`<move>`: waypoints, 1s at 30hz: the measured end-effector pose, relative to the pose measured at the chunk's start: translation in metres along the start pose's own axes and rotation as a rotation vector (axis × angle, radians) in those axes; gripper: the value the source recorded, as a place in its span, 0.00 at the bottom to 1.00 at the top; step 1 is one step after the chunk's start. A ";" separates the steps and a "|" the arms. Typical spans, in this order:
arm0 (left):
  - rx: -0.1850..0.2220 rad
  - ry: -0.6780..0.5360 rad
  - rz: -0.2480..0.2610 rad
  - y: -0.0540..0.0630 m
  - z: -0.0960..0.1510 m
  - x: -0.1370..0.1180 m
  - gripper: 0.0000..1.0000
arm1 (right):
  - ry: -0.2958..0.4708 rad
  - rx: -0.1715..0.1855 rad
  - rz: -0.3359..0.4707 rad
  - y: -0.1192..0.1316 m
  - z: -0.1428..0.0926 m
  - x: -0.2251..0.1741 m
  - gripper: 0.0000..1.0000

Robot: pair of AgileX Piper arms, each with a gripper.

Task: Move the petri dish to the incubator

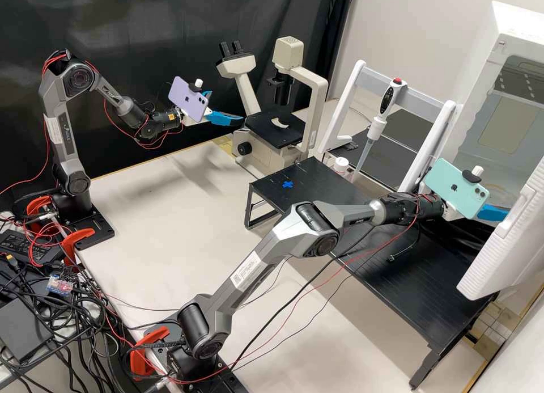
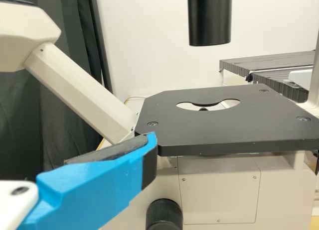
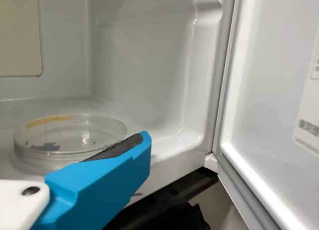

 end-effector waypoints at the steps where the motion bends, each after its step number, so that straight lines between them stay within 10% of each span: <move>1: 0.000 0.000 0.000 0.000 0.000 0.000 1.00 | -0.005 0.017 -0.006 0.000 0.001 -0.003 1.00; 15: 0.000 0.000 0.000 0.000 0.000 0.000 1.00 | -0.016 0.016 0.108 0.015 0.028 -0.088 1.00; 30: 0.000 0.000 0.000 0.000 0.000 0.000 1.00 | 0.401 0.089 0.158 -0.004 0.066 -0.233 1.00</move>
